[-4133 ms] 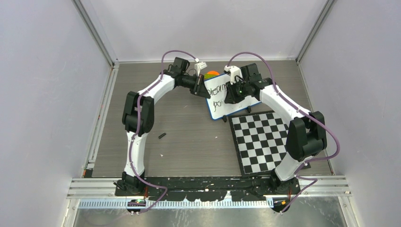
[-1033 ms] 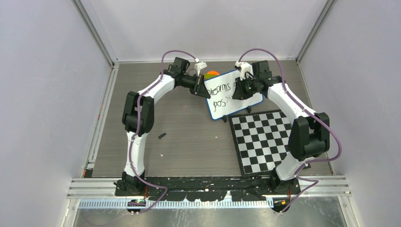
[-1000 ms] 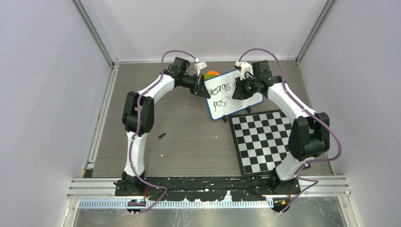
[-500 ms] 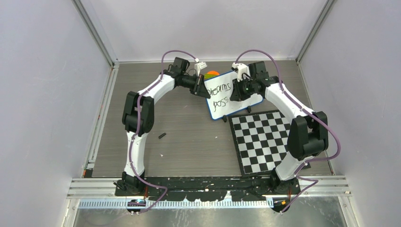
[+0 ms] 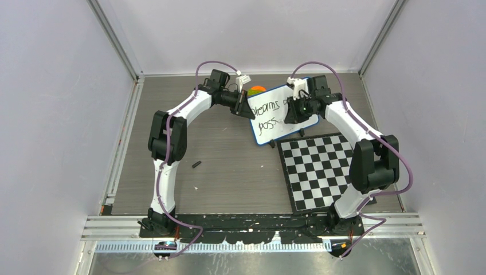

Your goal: Write a sentence on the whiteboard

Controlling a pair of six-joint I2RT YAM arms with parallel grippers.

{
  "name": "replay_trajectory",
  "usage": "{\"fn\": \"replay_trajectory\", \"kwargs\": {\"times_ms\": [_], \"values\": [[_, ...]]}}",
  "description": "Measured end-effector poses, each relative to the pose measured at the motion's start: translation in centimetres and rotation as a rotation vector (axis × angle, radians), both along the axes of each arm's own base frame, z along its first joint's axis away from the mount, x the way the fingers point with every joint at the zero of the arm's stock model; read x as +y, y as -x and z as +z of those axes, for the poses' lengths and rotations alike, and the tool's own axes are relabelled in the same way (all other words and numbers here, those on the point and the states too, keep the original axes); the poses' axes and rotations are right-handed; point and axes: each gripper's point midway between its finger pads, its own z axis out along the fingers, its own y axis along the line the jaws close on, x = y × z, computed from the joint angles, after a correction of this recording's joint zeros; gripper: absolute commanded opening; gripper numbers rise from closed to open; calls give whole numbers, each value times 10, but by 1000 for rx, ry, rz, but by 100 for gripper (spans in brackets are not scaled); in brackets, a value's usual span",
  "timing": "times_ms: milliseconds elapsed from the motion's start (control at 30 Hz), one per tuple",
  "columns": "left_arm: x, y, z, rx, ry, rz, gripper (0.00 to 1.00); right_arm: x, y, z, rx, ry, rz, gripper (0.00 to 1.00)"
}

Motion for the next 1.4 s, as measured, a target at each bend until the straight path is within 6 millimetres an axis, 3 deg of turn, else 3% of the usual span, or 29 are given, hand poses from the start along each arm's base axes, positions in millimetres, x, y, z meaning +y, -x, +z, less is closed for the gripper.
{"fn": "replay_trajectory", "kwargs": {"times_ms": [200,400,667,1133,1400], "values": [[0,0,0,0,0,0,0,-3,9,-10,33,16,9,0],[0,0,0,1,0,-1,0,6,19,-16,56,19,40,0],[1,1,0,-6,-8,-8,0,6,27,-4,54,-10,55,0],[4,7,0,-22,-43,-44,0,-25,11,18,22,-46,-26,0],[5,8,-2,-9,-48,-45,0,-18,3,25,-6,-84,-28,0]]}}
